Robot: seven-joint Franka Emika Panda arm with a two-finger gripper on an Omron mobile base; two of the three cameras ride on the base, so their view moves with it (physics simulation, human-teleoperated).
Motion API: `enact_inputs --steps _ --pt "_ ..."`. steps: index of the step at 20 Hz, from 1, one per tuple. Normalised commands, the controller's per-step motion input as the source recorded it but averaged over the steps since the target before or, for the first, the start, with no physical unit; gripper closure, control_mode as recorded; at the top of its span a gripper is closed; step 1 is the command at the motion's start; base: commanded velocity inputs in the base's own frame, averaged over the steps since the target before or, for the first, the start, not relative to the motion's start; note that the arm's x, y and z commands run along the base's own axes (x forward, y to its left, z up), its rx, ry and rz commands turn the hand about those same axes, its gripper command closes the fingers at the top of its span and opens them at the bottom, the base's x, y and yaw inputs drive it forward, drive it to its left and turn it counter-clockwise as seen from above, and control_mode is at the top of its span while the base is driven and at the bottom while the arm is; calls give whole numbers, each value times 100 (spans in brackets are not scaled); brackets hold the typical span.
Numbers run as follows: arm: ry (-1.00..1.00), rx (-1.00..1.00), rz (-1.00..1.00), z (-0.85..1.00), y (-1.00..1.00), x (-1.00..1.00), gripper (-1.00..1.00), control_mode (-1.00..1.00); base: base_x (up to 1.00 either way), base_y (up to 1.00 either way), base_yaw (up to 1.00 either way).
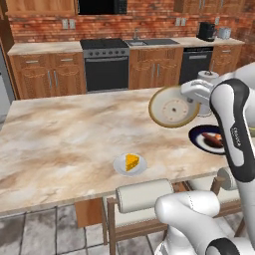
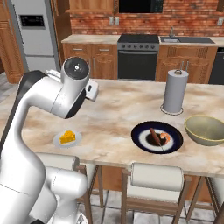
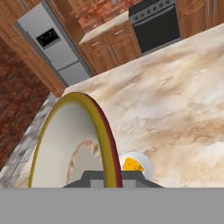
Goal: Take the smaller bowl and place it next to the appetizer plate on the dining counter , and place the larger bowl next to the plate with cooked food.
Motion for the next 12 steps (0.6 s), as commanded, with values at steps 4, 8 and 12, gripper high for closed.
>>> enact_inputs --steps 4,8,12 --pt "0 0 -4 -44 -16 27 100 -100 0 0 0" --pt "11 0 -12 -46 -19 28 100 -100 0 0 0" --pt "26 0 -18 -32 -12 13 100 -100 0 0 0"
